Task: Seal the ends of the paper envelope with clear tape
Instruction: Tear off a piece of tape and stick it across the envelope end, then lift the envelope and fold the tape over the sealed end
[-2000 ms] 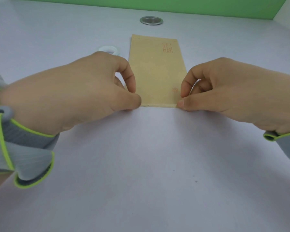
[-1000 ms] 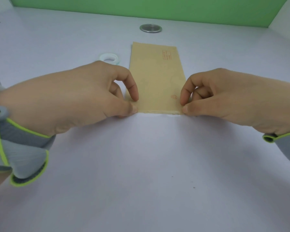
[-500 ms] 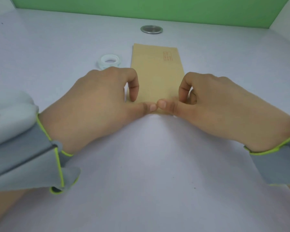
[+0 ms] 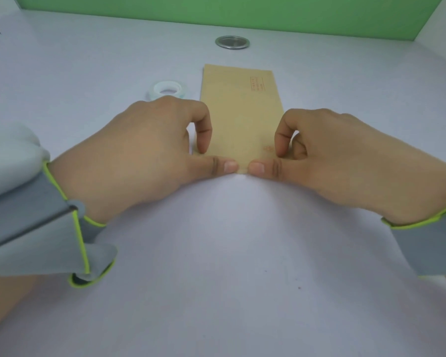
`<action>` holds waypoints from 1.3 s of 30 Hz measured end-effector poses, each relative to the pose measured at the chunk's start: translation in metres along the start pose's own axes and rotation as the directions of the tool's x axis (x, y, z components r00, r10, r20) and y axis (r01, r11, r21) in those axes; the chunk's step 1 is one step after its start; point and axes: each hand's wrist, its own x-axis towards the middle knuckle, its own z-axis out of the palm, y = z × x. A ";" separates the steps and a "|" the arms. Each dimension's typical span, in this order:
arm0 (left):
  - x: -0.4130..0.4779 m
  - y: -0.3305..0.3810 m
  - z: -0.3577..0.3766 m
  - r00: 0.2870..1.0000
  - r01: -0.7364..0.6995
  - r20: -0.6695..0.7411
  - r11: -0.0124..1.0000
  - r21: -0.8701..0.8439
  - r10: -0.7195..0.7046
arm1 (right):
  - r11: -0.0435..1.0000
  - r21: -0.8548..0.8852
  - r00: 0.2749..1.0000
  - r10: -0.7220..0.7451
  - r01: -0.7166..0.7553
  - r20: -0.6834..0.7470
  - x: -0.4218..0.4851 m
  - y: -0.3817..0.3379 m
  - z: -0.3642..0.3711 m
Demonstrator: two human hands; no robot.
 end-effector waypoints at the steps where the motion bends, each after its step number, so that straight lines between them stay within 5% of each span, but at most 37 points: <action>1: 0.000 -0.001 -0.001 1.000 -0.003 0.009 1.000 -0.016 0.003 | 1.000 0.008 1.000 -0.025 0.025 0.012 0.002 0.004 -0.001; 11: 0.003 -0.008 -0.008 0.993 -0.031 0.109 0.989 -0.142 0.046 | 0.968 0.188 0.968 -0.195 0.165 0.155 0.012 0.028 -0.015; 16: 0.007 -0.013 -0.009 0.987 -0.148 -0.081 0.986 -0.076 0.142 | 0.976 0.043 0.977 -0.214 0.215 -0.017 0.016 0.031 -0.012; 21: 0.009 -0.014 -0.006 0.974 -0.222 -0.023 0.973 0.062 0.224 | 0.964 -0.169 0.977 -0.212 0.205 -0.024 0.017 0.029 -0.006; 26: 0.009 -0.014 -0.006 0.957 -0.291 0.008 0.955 0.062 0.291 | 0.983 -0.049 0.981 -0.179 0.176 -0.072 0.016 0.029 -0.007; 34: 0.006 -0.010 -0.002 0.994 -0.102 -0.068 0.959 -0.264 0.087 | 0.891 0.450 0.998 -0.044 0.063 -0.051 0.017 0.024 -0.005; 39: 0.001 -0.001 -0.005 0.998 0.017 -0.029 0.691 -0.722 -0.054 | 0.787 0.617 0.999 -0.006 0.028 -0.038 0.016 0.022 -0.007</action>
